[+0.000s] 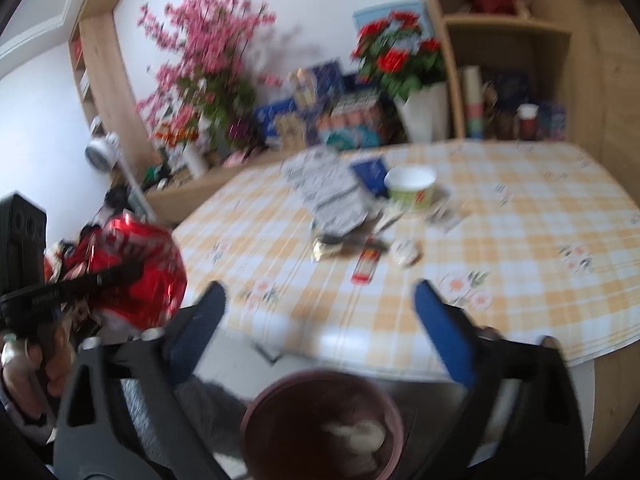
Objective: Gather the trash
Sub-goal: 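Open the right tool over the bin while the left tool holds the can, then open the left tool over the bin to drop the red can, then grasp the printed paper packaging card with the left tool and lift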
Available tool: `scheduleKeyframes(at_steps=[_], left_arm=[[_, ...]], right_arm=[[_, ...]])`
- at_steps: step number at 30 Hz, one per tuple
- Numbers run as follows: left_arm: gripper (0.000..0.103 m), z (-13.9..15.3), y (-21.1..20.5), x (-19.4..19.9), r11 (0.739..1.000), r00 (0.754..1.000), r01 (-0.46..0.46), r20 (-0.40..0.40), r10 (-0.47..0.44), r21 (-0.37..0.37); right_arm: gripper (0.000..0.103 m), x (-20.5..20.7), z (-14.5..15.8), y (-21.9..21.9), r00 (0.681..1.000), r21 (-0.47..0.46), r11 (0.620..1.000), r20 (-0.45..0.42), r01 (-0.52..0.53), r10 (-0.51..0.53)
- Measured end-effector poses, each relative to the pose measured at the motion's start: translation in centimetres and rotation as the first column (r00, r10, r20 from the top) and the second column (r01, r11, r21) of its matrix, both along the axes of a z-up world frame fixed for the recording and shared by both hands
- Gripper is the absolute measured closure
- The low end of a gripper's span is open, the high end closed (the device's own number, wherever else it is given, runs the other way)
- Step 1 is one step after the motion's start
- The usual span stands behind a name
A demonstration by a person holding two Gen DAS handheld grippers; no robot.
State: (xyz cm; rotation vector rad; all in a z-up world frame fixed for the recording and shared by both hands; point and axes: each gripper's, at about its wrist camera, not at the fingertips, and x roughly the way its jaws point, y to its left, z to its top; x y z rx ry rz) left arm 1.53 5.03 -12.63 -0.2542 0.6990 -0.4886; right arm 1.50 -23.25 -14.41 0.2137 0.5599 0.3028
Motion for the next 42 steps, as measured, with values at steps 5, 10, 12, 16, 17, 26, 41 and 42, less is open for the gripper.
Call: scheduleKeyframes(at_steps=[5, 10, 12, 16, 17, 26, 41, 42], left_arm=[[0.088, -0.5, -0.6, 0.0, 1.000, 1.000, 0.021, -0.016, -0.021, 0.008], [0.088, -1.4, -1.9, -0.1, 0.997, 0.997, 0.070, -0.040, -0.069, 0.025], [0.088, -1.6, -2.4, -0.2, 0.995, 0.995, 0.092, -0.047, -0.090, 0.030], [0.087, -2.0, -3.3, -0.1, 0.992, 0.991, 0.124, -0.058, -0.121, 0.038], [0.087, -2.0, -3.4, -0.1, 0.991, 0.990, 0.130, -0.060, -0.127, 0.039], [0.048, -2.8, -4.7, 0.0, 0.982, 0.979, 0.188, -0.084, -0.186, 0.025], [0.009, -4.1, -1.7, 1.6, 0.999, 0.991, -0.003, -0.134, 0.008, 0.040], [0.009, -4.3, -1.4, 1.8, 0.999, 0.990, -0.005, -0.143, 0.009, 0.031]], right_arm=[[0.006, 0.2, 0.2, -1.3, 0.996, -0.020, 0.997, 0.037, 0.078, -0.077], [0.006, 0.5, -0.2, -2.0, 0.995, -0.025, 0.996, 0.038, 0.089, -0.088], [0.006, 0.6, -0.4, -2.0, 0.996, -0.041, 0.995, 0.034, 0.085, -0.084], [0.006, 0.6, -0.8, -2.1, 0.997, -0.032, 0.997, 0.025, 0.075, -0.075], [0.006, 0.6, -0.8, -2.1, 0.997, -0.037, 0.996, 0.024, 0.078, -0.078], [0.006, 0.9, -1.2, -2.9, 0.994, -0.048, 0.993, 0.022, 0.105, -0.104], [0.006, 1.0, -2.3, -2.8, 0.994, -0.071, 0.992, 0.013, 0.108, -0.108], [0.006, 1.0, -2.5, -2.8, 0.994, -0.070, 0.992, 0.010, 0.105, -0.105]])
